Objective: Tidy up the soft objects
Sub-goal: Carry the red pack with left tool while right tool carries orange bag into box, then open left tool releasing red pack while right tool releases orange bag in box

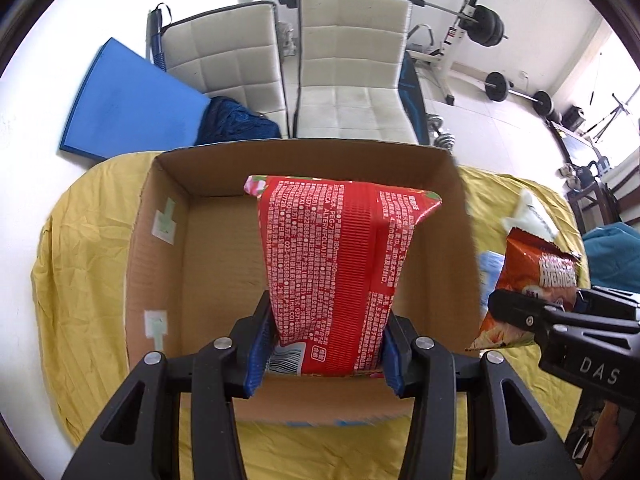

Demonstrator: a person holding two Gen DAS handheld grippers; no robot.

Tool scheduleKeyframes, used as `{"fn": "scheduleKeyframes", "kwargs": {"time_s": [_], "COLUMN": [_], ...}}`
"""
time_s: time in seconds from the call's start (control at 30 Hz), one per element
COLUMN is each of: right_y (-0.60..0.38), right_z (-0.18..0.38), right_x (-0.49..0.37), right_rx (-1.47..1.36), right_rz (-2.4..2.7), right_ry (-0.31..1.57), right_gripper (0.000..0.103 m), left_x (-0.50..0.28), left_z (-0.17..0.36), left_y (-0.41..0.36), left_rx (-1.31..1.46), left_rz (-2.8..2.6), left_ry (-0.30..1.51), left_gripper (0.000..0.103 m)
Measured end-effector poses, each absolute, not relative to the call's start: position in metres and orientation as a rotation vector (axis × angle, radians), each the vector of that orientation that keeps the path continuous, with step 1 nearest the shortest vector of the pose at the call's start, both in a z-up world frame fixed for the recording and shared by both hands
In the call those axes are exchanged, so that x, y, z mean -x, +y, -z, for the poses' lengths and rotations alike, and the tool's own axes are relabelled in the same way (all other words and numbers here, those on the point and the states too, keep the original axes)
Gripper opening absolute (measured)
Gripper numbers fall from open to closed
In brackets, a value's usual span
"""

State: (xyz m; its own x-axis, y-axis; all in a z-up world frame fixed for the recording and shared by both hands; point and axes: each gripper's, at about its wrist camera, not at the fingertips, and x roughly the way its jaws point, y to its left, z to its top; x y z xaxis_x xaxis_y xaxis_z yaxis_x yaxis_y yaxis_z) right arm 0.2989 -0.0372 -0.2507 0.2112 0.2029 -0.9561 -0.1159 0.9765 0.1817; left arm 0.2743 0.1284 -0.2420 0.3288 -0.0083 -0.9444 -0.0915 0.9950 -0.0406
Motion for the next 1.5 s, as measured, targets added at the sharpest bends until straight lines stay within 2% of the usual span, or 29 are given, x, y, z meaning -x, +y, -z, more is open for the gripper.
{"fn": "scheduleKeyframes", "kwargs": {"time_s": [0.4, 0.93, 1.17, 1.33, 1.5], "right_y": [0.024, 0.051, 0.054, 0.049, 0.048], "right_z": [0.322, 0.397, 0.405, 0.401, 0.393], "right_x": [-0.381, -0.437, -0.438, -0.438, -0.433], "right_rx": [-0.056, 0.017, 0.031, 0.017, 0.010], "right_rz": [-0.239, -0.205, -0.210, -0.217, -0.219], "right_ry": [1.442, 1.563, 1.587, 1.592, 1.592], "right_gripper": [0.046, 0.047, 0.048, 0.053, 0.061], "left_x": [-0.339, -0.381, -0.381, -0.380, -0.372], "left_z": [0.328, 0.389, 0.386, 0.374, 0.355], "left_y": [0.194, 0.196, 0.195, 0.198, 0.201], "left_rx": [0.305, 0.353, 0.357, 0.366, 0.361], "left_rz": [0.047, 0.149, 0.126, 0.114, 0.087], "left_ry": [1.442, 1.601, 1.610, 1.605, 1.569], "left_gripper": [0.043, 0.044, 0.044, 0.045, 0.045]}}
